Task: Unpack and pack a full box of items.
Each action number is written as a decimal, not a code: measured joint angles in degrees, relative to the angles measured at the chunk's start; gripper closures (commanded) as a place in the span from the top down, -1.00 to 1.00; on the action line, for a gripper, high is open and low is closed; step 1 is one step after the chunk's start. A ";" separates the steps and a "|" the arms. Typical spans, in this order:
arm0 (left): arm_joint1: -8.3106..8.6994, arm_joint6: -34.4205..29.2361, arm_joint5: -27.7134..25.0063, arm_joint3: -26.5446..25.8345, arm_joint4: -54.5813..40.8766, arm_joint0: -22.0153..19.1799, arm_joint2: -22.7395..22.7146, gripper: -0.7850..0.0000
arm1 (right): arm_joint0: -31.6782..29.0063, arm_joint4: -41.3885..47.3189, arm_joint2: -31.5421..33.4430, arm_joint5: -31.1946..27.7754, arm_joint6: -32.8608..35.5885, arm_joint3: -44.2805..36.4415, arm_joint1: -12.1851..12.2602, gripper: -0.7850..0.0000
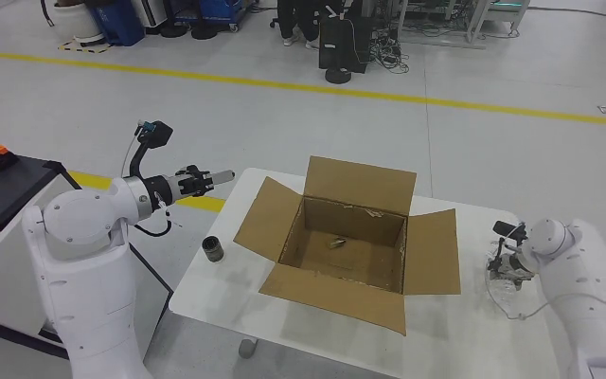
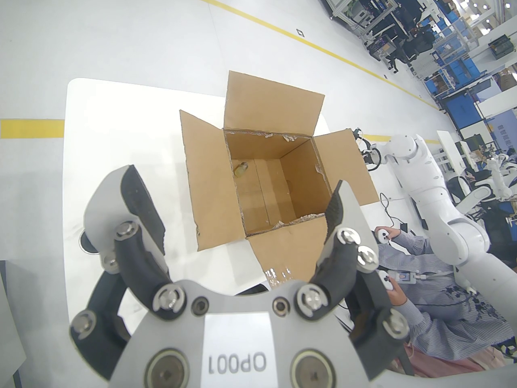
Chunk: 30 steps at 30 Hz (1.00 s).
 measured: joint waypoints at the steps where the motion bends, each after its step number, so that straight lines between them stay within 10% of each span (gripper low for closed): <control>1: 0.00 0.00 0.00 0.00 0.00 0.00 0.00 1.00 | 0.22 0.38 -0.03 -0.01 0.23 0.37 -0.03 -1.00; 3: 0.00 0.00 0.00 0.00 0.00 0.00 0.00 1.00 | 0.70 0.41 -0.32 0.06 0.45 1.12 -0.09 -0.99; 11: 0.00 0.00 0.00 0.00 0.00 0.00 0.00 1.00 | 2.22 0.80 -1.35 -0.06 0.31 3.81 -0.40 0.88; 30: 0.00 0.00 0.00 0.00 0.00 0.00 0.00 1.00 | 3.71 -0.54 -1.27 -1.52 -1.14 4.78 0.73 1.00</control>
